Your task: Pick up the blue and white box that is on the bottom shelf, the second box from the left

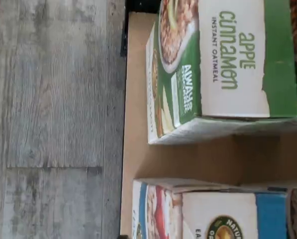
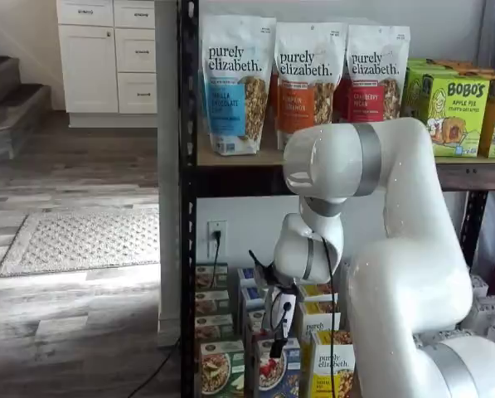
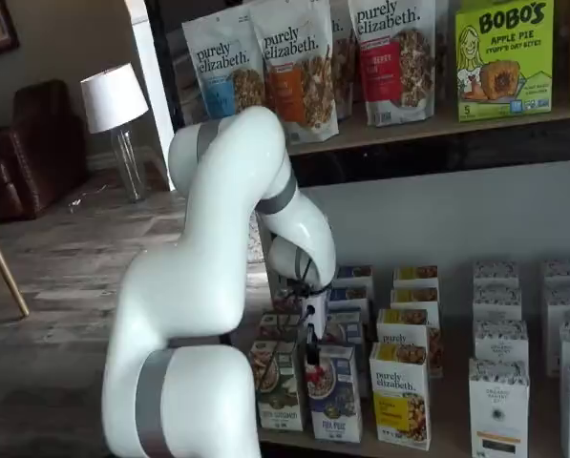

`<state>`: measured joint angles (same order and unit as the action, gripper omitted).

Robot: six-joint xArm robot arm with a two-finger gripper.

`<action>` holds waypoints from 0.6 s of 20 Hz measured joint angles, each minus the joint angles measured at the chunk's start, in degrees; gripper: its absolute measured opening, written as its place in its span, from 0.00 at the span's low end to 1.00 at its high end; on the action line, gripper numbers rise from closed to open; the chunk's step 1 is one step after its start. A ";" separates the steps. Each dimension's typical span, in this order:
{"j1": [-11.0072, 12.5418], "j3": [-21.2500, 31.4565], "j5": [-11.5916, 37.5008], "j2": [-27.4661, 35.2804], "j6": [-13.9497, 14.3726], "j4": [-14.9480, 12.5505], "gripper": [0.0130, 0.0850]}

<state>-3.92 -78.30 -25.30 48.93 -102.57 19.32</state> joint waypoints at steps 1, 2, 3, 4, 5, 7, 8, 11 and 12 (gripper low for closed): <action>0.06 -0.46 -0.02 0.43 -0.08 0.01 1.00; 0.10 -0.76 0.03 0.69 -0.12 0.01 1.00; 0.16 -1.06 0.06 0.97 -0.17 0.01 1.00; 0.21 -1.39 0.21 1.30 -0.19 -0.03 1.00; 0.29 -1.85 0.42 1.77 -0.13 -0.22 1.00; 0.46 -2.66 0.51 2.50 -0.24 -0.25 1.00; 0.53 -3.08 0.68 2.90 -0.53 -0.02 1.00; 0.74 -3.81 1.16 3.64 -0.90 0.17 1.00; 0.86 -4.15 1.12 3.92 -0.88 0.01 1.00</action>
<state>-3.06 -82.45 -24.17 52.85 -103.45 19.33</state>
